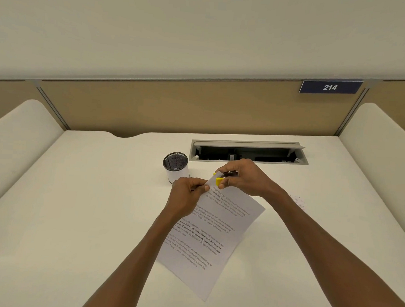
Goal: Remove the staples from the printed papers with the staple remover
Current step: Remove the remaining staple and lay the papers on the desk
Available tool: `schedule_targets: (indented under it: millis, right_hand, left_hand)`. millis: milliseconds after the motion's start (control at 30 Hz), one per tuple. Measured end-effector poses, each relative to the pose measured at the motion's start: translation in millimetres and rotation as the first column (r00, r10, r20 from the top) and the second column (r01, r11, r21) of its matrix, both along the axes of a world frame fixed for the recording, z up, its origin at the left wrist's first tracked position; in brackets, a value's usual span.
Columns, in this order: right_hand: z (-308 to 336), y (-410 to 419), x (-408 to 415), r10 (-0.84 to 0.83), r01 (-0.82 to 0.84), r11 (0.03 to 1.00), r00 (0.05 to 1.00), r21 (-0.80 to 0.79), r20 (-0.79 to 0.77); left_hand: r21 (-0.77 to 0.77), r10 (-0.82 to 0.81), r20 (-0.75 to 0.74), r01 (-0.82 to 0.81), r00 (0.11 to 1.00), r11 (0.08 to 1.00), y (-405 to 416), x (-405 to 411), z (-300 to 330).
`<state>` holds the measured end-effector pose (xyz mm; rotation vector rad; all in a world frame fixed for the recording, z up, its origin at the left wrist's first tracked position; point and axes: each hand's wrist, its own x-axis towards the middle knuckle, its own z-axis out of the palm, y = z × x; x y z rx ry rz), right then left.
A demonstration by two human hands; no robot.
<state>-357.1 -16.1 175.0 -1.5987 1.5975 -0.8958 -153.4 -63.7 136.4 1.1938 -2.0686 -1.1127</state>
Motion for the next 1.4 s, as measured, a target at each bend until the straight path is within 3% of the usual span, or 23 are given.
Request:
schedule_targets:
  millis: [333,467,700,867,1133,1400]
  right_hand:
    - [-13.3,-3.0,5.5,-0.064,0.050,0.989,0.993,-0.141,-0.094]
    - [-13.6,-5.1,1.6,-0.010,0.010,1.000,1.000,-0.018,0.007]
    - [-21.6,-7.7,-14.2,0.069,-0.059,0.991,0.994,0.121,-0.079]
    - [-32.5,-6.4,-36.9,-0.121,0.121,0.985,0.993,0.119,-0.002]
    - [-82.1,-24.0,-57.7,-0.457,0.519,0.841,0.832,0.153,-0.314]
    - [-109.3,-45.3,-36.4,-0.536,0.611,0.785,0.755,0.107,-0.378]
  left_hand:
    - [0.011,0.010,-0.032,-0.010,0.999,1.000,1.6,0.4,-1.5]
    - [0.023,0.026,-0.029,-0.025,0.999,0.999,1.6,3.2,-2.6]
    - [0.058,0.065,-0.031,-0.063,0.997,0.996,-1.4,8.6,-6.5]
    - [0.142,0.116,-0.045,-0.108,0.992,0.984,-7.5,24.3,-16.6]
    - [0.304,0.215,-0.112,-0.173,0.970,0.937,-16.7,52.6,-32.4]
    - [0.408,0.261,-0.170,-0.173,0.950,0.896,-22.0,71.1,-39.8]
